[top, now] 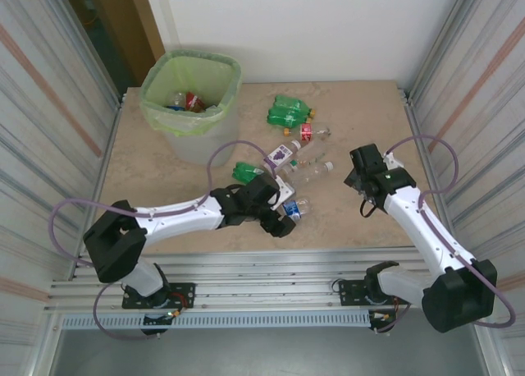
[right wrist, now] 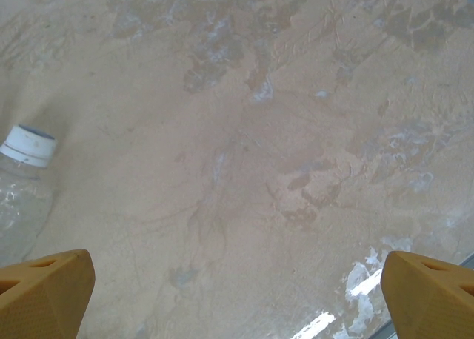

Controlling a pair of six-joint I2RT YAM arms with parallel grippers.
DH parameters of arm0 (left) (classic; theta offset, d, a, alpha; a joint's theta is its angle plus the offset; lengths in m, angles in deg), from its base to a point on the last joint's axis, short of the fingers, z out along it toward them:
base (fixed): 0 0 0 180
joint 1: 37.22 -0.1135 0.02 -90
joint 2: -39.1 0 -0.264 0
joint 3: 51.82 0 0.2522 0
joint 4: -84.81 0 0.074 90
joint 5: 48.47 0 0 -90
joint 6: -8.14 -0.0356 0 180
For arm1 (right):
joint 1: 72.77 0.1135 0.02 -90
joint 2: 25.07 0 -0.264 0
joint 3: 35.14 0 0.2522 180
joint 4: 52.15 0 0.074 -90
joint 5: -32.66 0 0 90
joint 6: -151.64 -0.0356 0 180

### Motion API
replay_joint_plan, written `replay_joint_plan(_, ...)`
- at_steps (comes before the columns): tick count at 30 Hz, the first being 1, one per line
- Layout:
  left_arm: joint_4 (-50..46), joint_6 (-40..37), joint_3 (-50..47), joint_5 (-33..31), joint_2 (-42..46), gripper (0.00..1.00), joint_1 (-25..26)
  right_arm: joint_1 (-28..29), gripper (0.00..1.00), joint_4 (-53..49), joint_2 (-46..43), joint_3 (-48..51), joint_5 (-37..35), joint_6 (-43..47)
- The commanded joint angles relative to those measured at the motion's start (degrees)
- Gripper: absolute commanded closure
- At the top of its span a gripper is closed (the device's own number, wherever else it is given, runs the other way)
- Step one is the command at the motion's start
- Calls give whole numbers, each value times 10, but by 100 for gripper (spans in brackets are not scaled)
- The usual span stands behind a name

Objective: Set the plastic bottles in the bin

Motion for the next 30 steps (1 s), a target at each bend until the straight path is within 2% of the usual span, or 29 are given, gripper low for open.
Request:
replay_joint_plan(1, -6, -10, 30, 23, -22, 9, 5, -9, 2, 0, 8, -20, 6, 15)
replay_joint_plan(6, -24, -2, 62, 28, -58, 10, 5, -17, 2, -1, 12, -27, 11, 22)
replay_joint_plan(12, -34, 3, 86, -12, -85, 9, 6, -22, 2, -9, 4, -25, 11, 24)
replay_joint_plan(30, -38, -36, 135, -43, -167, 10, 26, -37, 2, -12, -34, 2, 15, 27)
